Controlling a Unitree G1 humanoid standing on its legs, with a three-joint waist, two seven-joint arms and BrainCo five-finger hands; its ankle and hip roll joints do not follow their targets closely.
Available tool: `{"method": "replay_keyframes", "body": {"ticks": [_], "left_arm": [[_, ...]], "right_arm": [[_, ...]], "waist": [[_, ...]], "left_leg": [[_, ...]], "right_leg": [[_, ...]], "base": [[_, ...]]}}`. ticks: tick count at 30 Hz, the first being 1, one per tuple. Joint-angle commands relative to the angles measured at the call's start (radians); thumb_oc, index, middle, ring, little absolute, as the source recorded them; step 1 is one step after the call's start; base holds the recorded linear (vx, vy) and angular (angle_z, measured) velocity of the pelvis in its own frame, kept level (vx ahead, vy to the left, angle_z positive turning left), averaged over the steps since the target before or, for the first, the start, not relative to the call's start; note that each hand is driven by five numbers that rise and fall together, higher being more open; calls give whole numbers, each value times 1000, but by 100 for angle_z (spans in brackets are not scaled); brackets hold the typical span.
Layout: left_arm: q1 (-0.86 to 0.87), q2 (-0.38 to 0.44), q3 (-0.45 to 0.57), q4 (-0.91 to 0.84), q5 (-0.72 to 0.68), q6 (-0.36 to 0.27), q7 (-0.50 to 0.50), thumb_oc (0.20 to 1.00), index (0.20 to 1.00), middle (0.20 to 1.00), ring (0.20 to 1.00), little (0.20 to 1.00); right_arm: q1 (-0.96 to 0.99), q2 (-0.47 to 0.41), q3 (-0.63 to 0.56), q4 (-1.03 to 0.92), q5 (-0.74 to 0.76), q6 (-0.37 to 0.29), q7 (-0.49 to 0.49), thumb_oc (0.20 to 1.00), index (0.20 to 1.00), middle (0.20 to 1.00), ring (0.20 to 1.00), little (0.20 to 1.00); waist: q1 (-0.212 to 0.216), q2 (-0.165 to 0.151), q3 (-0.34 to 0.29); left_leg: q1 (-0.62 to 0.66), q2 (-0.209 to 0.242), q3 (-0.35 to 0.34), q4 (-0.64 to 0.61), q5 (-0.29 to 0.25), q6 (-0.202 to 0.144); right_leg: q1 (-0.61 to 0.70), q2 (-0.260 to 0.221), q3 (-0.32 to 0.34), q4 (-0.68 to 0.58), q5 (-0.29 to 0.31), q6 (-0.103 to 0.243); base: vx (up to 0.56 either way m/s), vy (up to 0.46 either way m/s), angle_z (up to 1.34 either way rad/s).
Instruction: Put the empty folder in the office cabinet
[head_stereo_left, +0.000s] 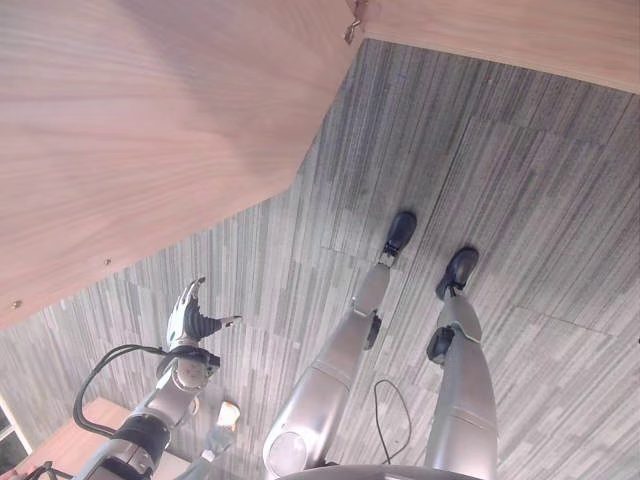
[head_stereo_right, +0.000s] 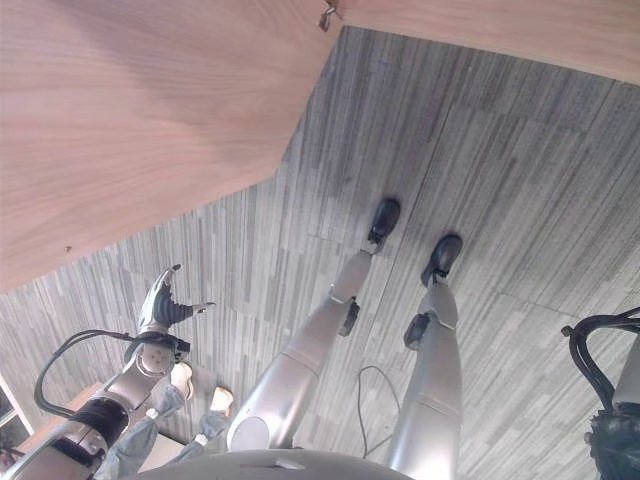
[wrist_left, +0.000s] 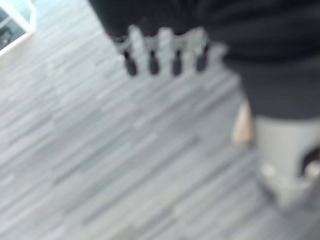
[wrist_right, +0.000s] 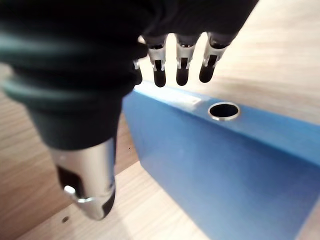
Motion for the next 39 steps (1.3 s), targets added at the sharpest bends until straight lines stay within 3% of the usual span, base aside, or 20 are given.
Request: {"method": "replay_keyframes", "body": {"ticks": [1, 12, 19, 23, 29, 34, 38, 39], "left_arm": [[98, 0, -6, 101, -1, 14, 15, 1000, 1000, 1000, 1000, 1000], [40, -41, -20, 177, -9, 18, 34, 1000, 1000, 1000, 1000, 1000], [10, -68, -35, 195, -12, 20, 69, 1000, 1000, 1000, 1000, 1000], [-11, -89, -41, 232, -11, 17, 84, 1000, 1000, 1000, 1000, 1000], [-46, -95, -47, 280, -18, 23, 85, 1000, 1000, 1000, 1000, 1000], [-32, -88, -40, 277, -18, 27, 76, 1000, 1000, 1000, 1000, 1000], [-12, -93, -32, 286, -19, 35, 59, 1000, 1000, 1000, 1000, 1000], [6, -98, -25, 290, -18, 42, 49, 1000, 1000, 1000, 1000, 1000]], "right_arm": [[98, -33, 141, 11, -100, 27, -56, 1000, 1000, 1000, 1000, 1000], [78, -24, 197, 50, -154, 81, -87, 1000, 1000, 1000, 1000, 1000], [141, 3, 142, 60, -248, 92, -227, 1000, 1000, 1000, 1000, 1000], [213, 23, 108, 58, -288, 110, -249, 1000, 1000, 1000, 1000, 1000], [361, 84, 7, 42, -328, 117, -268, 1000, 1000, 1000, 1000, 1000], [480, 154, -78, 42, -360, 131, -265, 1000, 1000, 1000, 1000, 1000], [582, 226, -141, 37, -385, 138, -245, 1000, 1000, 1000, 1000, 1000], [636, 282, -147, 32, -412, 147, -230, 1000, 1000, 1000, 1000, 1000]], "waist": [[34, -83, -156], [3, -97, -145], [-8, -91, -140], [-16, -95, -143], [-31, -100, -146], [-41, -86, -149], [-54, -71, -142], [-62, -66, -139]], "left_leg": [[92, 90, 66, -79, -126, -71], [91, 99, 73, -79, -127, -72], [100, 98, 73, -79, -126, -71], [127, 98, 74, -79, -128, -73], [220, 94, 66, -79, -143, -73], [330, 90, 65, -79, -162, -68], [419, 95, 66, -79, -163, -60], [460, 102, 72, -79, -170, -53]], "right_leg": [[177, -6, -25, -363, 134, 29], [170, -3, -24, -363, 137, 25], [181, -2, -28, -363, 138, 22], [211, 1, -30, -363, 139, 21], [305, 7, -32, -363, 139, 13], [417, 4, -35, -363, 137, 4], [508, 7, -34, -363, 136, -6], [547, 10, -27, -363, 133, -12]], "base": [[0, 0, 0], [0, 0, 0], [-2, 1, -1], [0, 0, 0], [0, -27, 3], [-2, -6, -1], [-31, 14, -9], [-33, 25, -10]]}}
